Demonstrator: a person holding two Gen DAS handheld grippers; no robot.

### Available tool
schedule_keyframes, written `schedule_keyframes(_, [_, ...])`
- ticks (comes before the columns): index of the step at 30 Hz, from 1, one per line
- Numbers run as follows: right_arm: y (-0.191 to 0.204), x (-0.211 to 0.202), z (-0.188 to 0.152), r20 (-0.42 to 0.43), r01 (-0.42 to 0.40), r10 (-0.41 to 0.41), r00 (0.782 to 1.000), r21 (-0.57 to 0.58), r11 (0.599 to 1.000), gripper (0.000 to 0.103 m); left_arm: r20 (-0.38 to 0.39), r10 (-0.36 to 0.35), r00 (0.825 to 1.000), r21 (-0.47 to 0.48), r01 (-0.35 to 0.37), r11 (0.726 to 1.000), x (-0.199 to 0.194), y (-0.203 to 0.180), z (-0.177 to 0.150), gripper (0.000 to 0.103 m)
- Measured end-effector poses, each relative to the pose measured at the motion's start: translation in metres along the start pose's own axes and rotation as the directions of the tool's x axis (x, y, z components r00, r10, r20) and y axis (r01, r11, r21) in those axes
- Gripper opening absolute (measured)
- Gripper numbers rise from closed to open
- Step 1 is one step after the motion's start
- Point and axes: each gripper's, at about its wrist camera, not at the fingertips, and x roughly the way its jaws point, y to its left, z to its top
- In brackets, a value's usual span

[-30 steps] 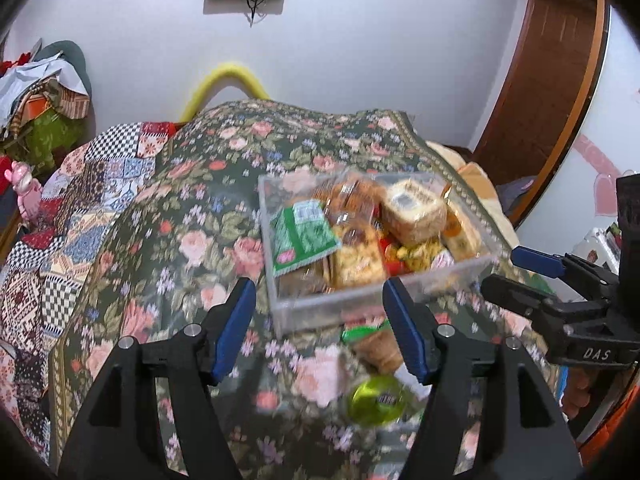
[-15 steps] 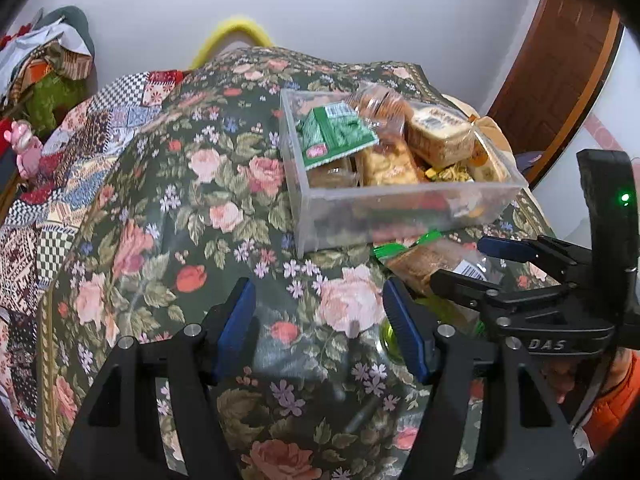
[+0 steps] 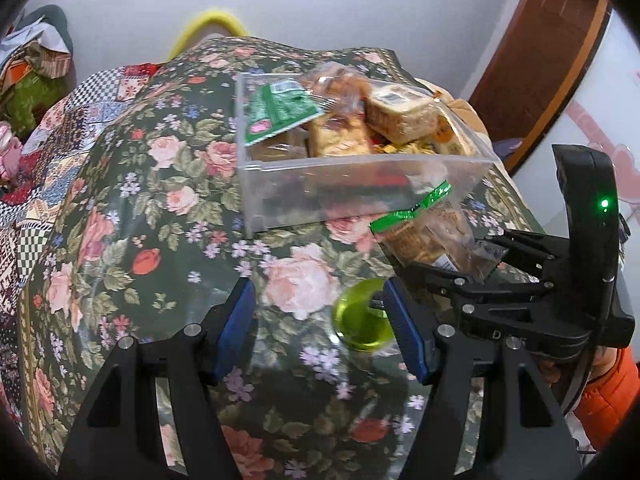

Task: Organize snacks
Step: 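Grasp the green-lidded jar with the left tool while the right tool grasps the green-clipped cookie bag, then lower the jar with the left tool while the right tool lowers the cookie bag into the box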

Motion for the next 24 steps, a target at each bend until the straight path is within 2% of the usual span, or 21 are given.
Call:
schedule_keyframes(7, [-0.026, -0.02, -0.013, 0.049, 0.005, -0.01, 0.999, 0.092, 0.996, 0.046, -0.036, -0.036, 0.999, 0.038, 0.037, 0.999, 0.013, -0.02, -0.005, 0.066])
schedule_keyframes(12, [-0.037, -0.031, -0.017, 0.078, -0.004, -0.007, 0.997, 0.135, 0.991, 0.046, -0.079, -0.048, 0.996, 0.03, 0.051, 0.998, 0.034, -0.025, -0.011, 0.065])
schedule_keyframes(14, [-0.038, -0.034, -0.018, 0.085, -0.004, -0.008, 0.996, 0.14, 0.99, 0.046, -0.085, -0.047, 0.995, 0.023, 0.049, 0.999, 0.04, -0.026, -0.011, 0.054])
schedule_keyframes(16, [-0.039, -0.035, -0.018, 0.087, -0.016, 0.004, 0.996, 0.134, 0.991, 0.046, -0.086, -0.047, 0.995, 0.014, 0.048, 0.999, 0.044, -0.025, -0.012, 0.05])
schedule_keyframes(24, [-0.039, -0.041, -0.019, 0.111, -0.036, 0.021, 0.994, 0.139, 0.99, 0.046, -0.05, -0.043, 0.998, 0.028, 0.045, 0.999, 0.04, -0.027, -0.011, 0.046])
